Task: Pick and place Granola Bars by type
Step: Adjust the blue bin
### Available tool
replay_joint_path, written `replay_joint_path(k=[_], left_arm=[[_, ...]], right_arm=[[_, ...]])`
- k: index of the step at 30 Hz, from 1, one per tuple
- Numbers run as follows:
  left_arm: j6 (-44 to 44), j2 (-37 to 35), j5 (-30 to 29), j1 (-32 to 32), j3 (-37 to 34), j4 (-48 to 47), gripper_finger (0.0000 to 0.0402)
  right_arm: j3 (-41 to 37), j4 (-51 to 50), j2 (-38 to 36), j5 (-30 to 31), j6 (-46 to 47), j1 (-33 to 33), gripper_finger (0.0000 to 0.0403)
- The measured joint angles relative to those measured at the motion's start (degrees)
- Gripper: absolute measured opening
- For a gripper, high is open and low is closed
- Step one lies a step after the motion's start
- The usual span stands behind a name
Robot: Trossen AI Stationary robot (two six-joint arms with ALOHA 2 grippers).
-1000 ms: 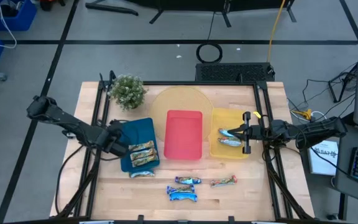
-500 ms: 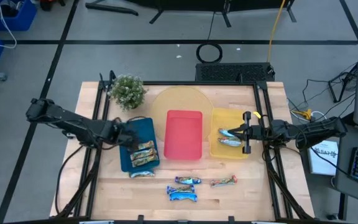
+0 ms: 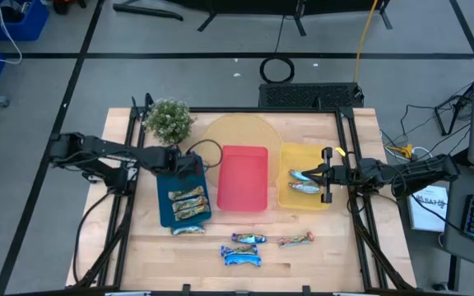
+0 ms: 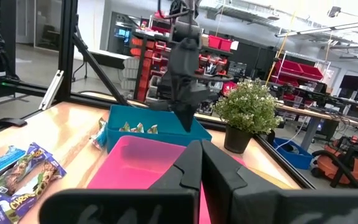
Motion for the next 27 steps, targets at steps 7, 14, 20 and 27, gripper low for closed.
replay_joint_path(k=[7,14,20,27], left_arm=[[8.5,0.2,2.5,6.7,2.7,7.4,0.0007],[11.1,0.2,6.3,10.0,3.1,9.2,0.0006],[10.9,0.2,7.6,9.7,3.1,8.0,0.0007],[9.8,6.1,7.2,7.4,3.1,9.9,0.0007]], right_arm=[[0.0,-0.1,0.0,0.0,0.0,0.0,0.0],[0.0,-1.3,0.0,0.0,0.0,0.0,0.0],[0.0,-1.4,0.0,0.0,-0.3,0.0,0.0],[0.0,-1.3,0.0,0.0,-0.3,0.0,0.0]])
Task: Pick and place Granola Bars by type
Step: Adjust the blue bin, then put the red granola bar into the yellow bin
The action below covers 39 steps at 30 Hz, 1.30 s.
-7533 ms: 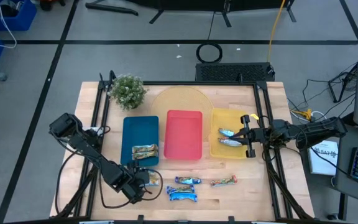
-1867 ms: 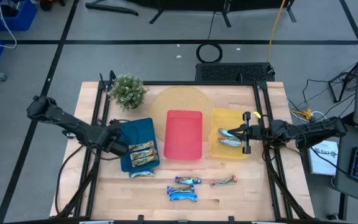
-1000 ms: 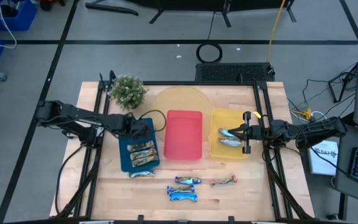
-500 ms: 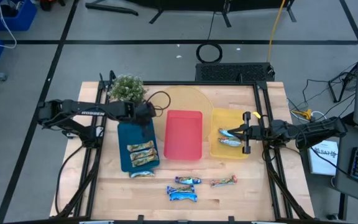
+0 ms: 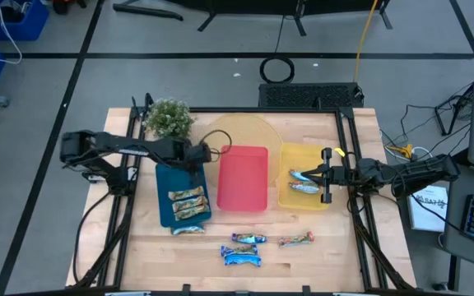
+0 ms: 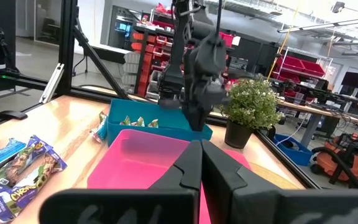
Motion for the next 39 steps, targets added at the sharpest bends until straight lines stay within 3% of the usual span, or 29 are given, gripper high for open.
replay_joint_path(k=[5,16,22,28,33,36,39], left_arm=[[1.1,4.4,-1.4,0.1,1.1,1.0,0.0003],[4.0,4.8,-1.5,0.1,6.0,0.4,0.0008],[2.5,4.1,-4.7,-0.1,7.7,-8.5,0.0004],[12.1,-8.1,0.2,-6.0,5.3,-3.5,0.0004],[26.1,-24.8,12.9,-9.9,-3.6,13.1,0.0006],[33.5,-32.0,20.0,-9.0,-9.8,20.1,0.0003],[36.2,-37.8,22.2,-4.9,-15.7,25.5,0.0006]], right_arm=[[0.0,0.1,0.0,0.0,0.1,0.0,0.0],[0.0,0.0,0.0,0.0,-0.9,0.0,0.0],[0.0,-0.4,0.0,0.0,-0.2,0.0,0.0],[0.0,-0.8,0.0,0.0,0.0,0.0,0.0],[0.0,-1.3,0.1,0.0,0.5,0.0,0.0],[0.0,-1.5,0.2,-0.1,1.0,0.0,0.0],[0.0,-1.5,0.3,-0.1,1.5,0.0,0.0]])
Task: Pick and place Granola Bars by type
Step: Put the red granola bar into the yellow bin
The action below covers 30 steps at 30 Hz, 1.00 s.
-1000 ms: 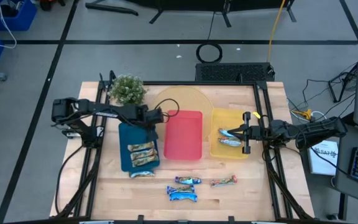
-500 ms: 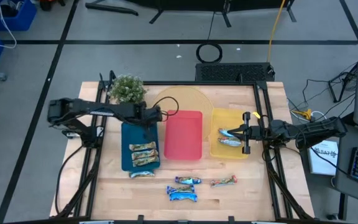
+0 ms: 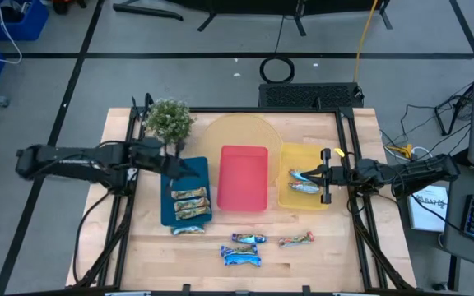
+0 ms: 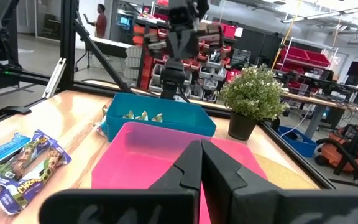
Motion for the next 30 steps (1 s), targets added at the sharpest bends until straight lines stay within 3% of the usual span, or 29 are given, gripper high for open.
replay_joint_path(k=[5,9,13,17,23,27,30], left_arm=[[-4.1,-7.2,11.0,8.3,-8.7,3.9,0.0004],[-9.3,-11.2,8.7,10.3,-15.7,6.2,0.0003],[-10.4,-14.7,7.7,8.9,-19.7,14.5,0.0002],[-9.7,-17.2,4.7,7.2,-24.2,18.3,0.0002],[-11.0,-19.5,3.3,5.9,-28.7,20.1,0.0002],[-14.7,-19.9,3.3,5.5,-29.1,20.8,0.0015],[-16.7,-19.8,2.9,5.5,-29.1,21.9,0.0023]], right_arm=[[0.0,0.1,0.2,0.0,0.0,0.0,0.0],[0.0,0.2,0.2,1.7,0.0,0.0,0.0],[0.0,0.0,0.4,6.1,0.0,0.0,0.0],[0.0,-0.2,1.2,6.6,0.0,0.0,0.0],[0.3,1.8,2.6,16.4,3.6,0.0,0.0],[5.7,-3.7,5.9,16.6,5.0,1.4,0.0],[14.8,-6.9,10.9,16.8,6.0,3.8,0.0]])
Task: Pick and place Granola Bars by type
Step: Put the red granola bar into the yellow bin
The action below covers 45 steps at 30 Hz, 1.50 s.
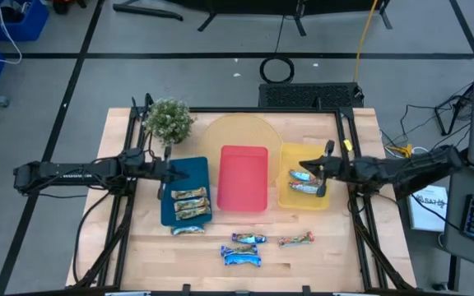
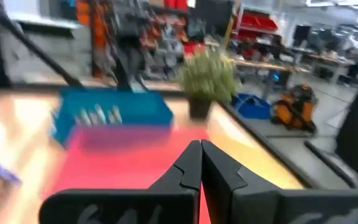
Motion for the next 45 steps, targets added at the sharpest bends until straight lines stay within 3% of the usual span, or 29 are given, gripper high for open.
replay_joint_path(k=[4,9,12,17,20,24,35,41,45], left_arm=[[-4.4,0.0,-1.1,0.0,0.0,-0.2,0.0024],[-7.2,0.0,-1.5,0.0,0.0,0.6,0.001],[-8.4,0.0,-1.8,0.0,0.0,0.4,0.0004],[-10.1,0.0,-1.6,-1.0,0.0,-0.9,0.0022],[-7.5,0.0,-1.6,-1.5,0.0,0.2,0.0034],[-5.1,0.0,-1.6,-1.7,0.0,0.3,0.0041],[-4.3,0.1,-1.6,-1.7,0.0,3.5,0.0042],[-4.3,0.0,-1.1,-1.7,0.0,3.8,0.0042],[-4.3,0.0,-1.0,-1.7,0.0,3.5,0.0042]], right_arm=[[12.4,-12.2,11.5,2.0,2.2,4.9,0.0],[31.6,-32.1,31.5,12.5,7.4,13.9,0.0],[42.9,-44.1,43.2,13.0,11.0,17.8,0.0],[61.6,-65.6,56.9,13.1,20.7,23.5,0.0],[71.3,-73.7,62.6,9.7,29.6,25.3,0.0006],[80.3,-79.6,68.7,-1.1,37.3,26.6,0.0038],[79.5,-80.4,81.0,-8.0,34.7,30.4,0.018],[72.9,-79.3,82.9,-8.0,38.3,33.1,0.0205],[67.9,-73.4,81.8,-7.9,38.7,33.0,0.021]])
